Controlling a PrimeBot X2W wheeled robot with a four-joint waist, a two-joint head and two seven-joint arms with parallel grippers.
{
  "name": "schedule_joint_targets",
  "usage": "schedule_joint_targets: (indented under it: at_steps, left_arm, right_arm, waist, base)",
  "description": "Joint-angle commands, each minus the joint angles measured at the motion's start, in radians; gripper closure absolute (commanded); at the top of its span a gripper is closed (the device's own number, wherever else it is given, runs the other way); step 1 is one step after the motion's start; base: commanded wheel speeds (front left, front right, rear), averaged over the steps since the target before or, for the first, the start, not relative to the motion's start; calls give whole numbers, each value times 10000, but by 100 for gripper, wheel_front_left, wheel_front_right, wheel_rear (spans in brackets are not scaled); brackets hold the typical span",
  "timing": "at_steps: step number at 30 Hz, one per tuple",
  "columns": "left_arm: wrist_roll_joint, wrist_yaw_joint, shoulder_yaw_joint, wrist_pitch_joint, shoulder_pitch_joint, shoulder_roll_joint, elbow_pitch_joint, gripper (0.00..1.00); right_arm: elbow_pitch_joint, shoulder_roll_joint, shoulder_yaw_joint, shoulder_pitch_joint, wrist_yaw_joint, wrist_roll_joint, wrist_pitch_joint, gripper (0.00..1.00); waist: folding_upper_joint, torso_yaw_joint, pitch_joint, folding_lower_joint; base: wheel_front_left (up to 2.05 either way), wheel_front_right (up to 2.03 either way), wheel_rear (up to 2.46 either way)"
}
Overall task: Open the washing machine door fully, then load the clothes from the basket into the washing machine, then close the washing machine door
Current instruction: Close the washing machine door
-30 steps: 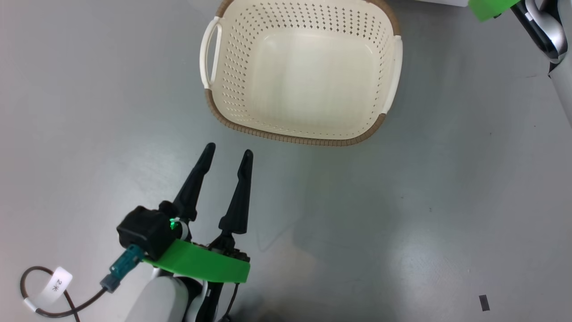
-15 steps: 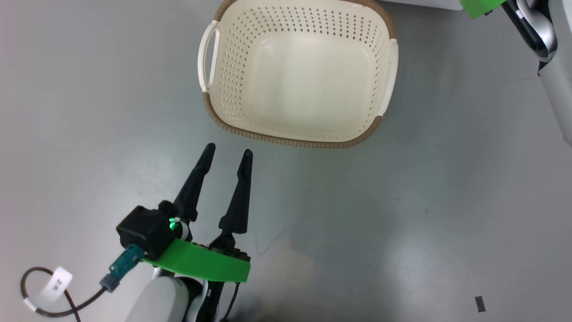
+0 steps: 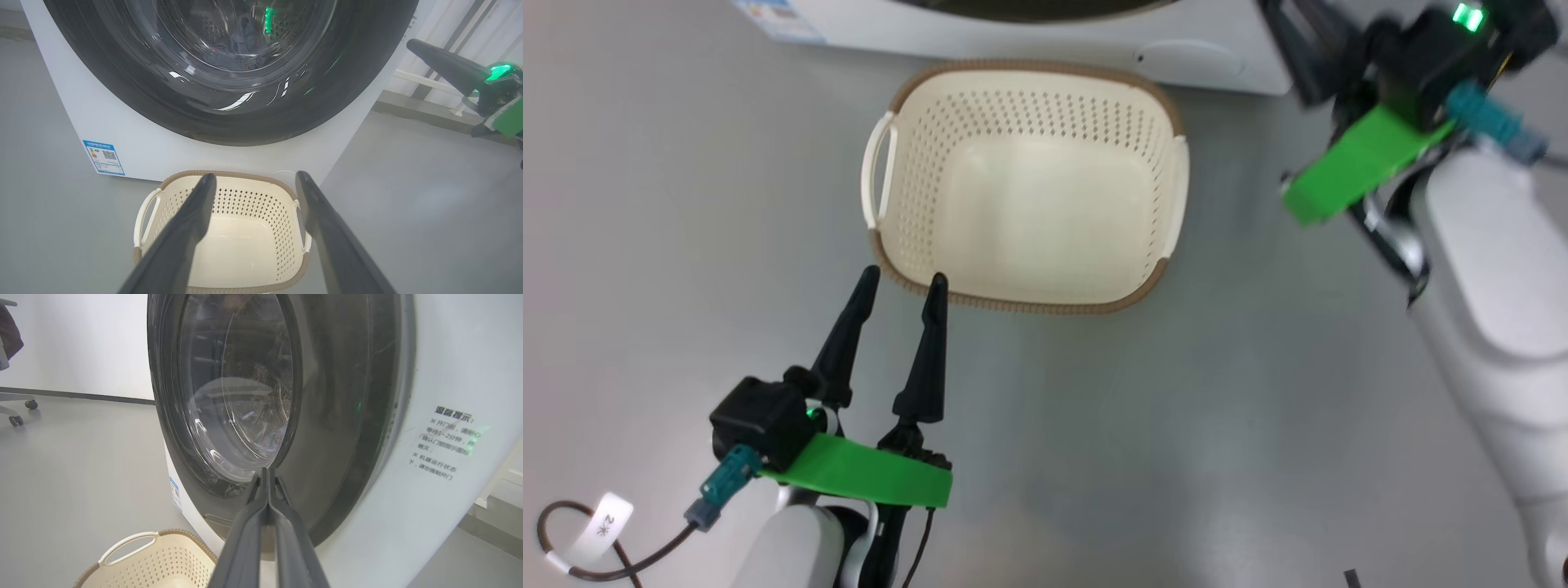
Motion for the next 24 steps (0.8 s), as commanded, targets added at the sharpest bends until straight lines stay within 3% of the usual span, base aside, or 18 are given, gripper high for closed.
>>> schedule_joint_targets:
  at_steps: [1, 12, 17, 24]
  left_arm:
    - [132, -46, 432, -63, 263, 183, -113, 0]
    - [522, -219, 1220, -63, 1085, 183, 192, 0]
    - [600, -260, 1519, -63, 1612, 183, 285, 0]
    - [632, -282, 1777, -63, 2439, 183, 280, 0]
  right_arm:
    - [-457, 313, -67, 874, -67, -119, -34, 100]
    - [-1760, 1259, -1385, 4382, -67, -389, -34, 100]
    - [-2368, 1911, -2516, 5957, -67, -244, -34, 100]
    - [-3458, 2311, -4018, 8227, -67, -435, -34, 100]
  waist:
    - [-1, -680, -909, 0]
    - [-1, -1952, -2721, 0]
    - [-1, -2429, -3472, 0]
    - [-1, -2828, -4242, 0]
  base:
    - [0, 0, 0]
    - [0, 0, 0]
    - [0, 0, 0]
    - [0, 0, 0]
